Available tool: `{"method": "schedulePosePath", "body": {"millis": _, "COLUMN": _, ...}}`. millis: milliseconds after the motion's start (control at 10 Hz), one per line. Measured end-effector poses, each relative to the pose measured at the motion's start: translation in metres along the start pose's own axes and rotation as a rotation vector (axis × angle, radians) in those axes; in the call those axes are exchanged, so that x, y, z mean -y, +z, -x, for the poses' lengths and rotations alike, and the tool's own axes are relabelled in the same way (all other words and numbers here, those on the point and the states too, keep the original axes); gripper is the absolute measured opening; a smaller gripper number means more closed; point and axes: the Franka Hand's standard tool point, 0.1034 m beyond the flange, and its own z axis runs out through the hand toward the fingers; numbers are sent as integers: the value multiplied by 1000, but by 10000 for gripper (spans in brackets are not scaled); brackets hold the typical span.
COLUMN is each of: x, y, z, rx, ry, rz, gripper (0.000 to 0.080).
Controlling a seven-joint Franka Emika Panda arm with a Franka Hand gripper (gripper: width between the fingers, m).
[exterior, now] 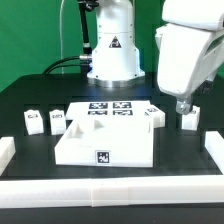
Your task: Assemble one leg
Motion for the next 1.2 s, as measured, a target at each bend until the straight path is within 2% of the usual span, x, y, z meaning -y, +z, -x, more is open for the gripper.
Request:
{"method": "schedulePosePath", "body": {"millis": 900, "x": 0, "y": 0, "z": 0, "rx": -1, "ry": 1, "rz": 0, "gripper": 650}}
{"method": "schedulePosePath", "body": {"millis": 1000, "x": 0, "y": -1, "z": 2, "rx": -31, "ry": -30, "rz": 26, "gripper": 650}}
{"method": "schedulePosePath", "body": {"millis": 1100, "x": 9, "y": 8, "z": 19, "rx": -104, "ry": -108, "rz": 90, "gripper": 650}}
{"method": "schedulePosePath", "body": {"millis": 1200, "x": 24, "y": 28, "z": 47, "rx": -141, "ry": -218, "rz": 116, "gripper": 650}}
